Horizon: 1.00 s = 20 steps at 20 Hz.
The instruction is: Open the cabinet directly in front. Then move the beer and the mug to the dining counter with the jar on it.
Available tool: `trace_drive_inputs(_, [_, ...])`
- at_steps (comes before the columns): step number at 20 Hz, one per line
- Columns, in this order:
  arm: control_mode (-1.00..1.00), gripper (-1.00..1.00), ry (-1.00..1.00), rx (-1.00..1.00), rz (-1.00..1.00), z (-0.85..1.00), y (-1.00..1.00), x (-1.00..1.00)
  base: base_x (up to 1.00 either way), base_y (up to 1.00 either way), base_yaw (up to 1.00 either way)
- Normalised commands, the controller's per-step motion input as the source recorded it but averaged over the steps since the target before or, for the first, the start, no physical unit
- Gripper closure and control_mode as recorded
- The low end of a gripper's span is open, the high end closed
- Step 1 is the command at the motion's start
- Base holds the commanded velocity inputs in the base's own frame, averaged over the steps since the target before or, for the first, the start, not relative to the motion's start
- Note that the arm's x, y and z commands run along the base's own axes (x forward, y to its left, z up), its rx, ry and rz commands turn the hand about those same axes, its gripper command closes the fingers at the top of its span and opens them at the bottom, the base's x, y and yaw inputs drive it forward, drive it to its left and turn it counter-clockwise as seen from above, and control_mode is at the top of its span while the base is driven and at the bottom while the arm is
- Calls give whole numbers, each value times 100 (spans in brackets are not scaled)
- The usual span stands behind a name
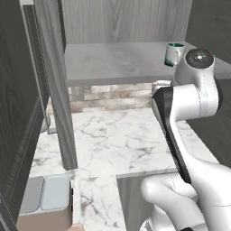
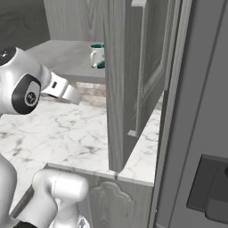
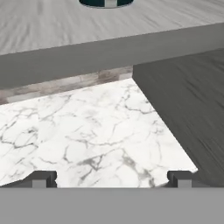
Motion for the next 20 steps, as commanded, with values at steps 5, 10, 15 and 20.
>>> trace_drive_inputs(5, [-100, -100, -2, -1, 0, 59, -25, -7, 0, 0, 0])
trace_drive_inputs(10, [-100, -100, -20, 1, 3, 31, -65, -16, 0, 0, 0])
trace_drive_inputs(15, [-100, -100, -35, 0, 15, 12, -27, 0, 0, 0, 0])
trace_drive_inputs(20, [-100, -100, -30, 0, 8, 22, -2, 3, 0, 0, 0])
